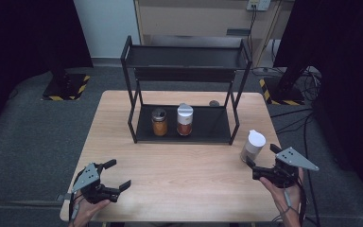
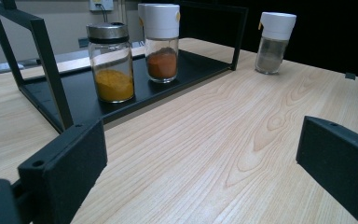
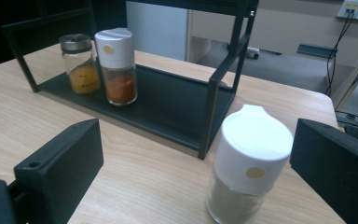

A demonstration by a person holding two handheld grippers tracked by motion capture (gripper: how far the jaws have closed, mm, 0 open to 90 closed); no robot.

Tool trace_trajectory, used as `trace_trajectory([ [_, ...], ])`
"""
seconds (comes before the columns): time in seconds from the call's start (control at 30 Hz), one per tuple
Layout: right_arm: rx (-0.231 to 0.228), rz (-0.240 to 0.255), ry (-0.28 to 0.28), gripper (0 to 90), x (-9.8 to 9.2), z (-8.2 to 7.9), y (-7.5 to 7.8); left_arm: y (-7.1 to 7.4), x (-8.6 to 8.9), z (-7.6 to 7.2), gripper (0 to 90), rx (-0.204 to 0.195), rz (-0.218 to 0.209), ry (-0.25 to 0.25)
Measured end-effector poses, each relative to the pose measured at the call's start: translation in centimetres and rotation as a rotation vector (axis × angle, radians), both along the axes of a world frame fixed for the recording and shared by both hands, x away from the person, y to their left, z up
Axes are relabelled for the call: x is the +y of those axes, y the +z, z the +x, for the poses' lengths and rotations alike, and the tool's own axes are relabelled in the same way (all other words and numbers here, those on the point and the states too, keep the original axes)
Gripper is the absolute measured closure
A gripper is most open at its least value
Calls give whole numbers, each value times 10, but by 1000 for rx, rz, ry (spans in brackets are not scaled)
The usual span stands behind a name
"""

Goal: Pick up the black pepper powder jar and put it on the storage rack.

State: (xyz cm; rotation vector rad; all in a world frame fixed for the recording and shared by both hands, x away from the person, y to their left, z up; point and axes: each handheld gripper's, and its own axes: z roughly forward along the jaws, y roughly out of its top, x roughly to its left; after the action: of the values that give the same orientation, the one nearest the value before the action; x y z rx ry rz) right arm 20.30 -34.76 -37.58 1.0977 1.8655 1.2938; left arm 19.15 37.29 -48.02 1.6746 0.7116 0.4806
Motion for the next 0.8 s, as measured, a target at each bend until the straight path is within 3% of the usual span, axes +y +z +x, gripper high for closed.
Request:
trace_trajectory([
  [0.43,38,-6,-44,26,-1,23,5,0,0,1,9,3,0,-2],
  [0.8,96,-22,-88,31,2,54,-4,-1,0,1,9,4,-3,-2],
])
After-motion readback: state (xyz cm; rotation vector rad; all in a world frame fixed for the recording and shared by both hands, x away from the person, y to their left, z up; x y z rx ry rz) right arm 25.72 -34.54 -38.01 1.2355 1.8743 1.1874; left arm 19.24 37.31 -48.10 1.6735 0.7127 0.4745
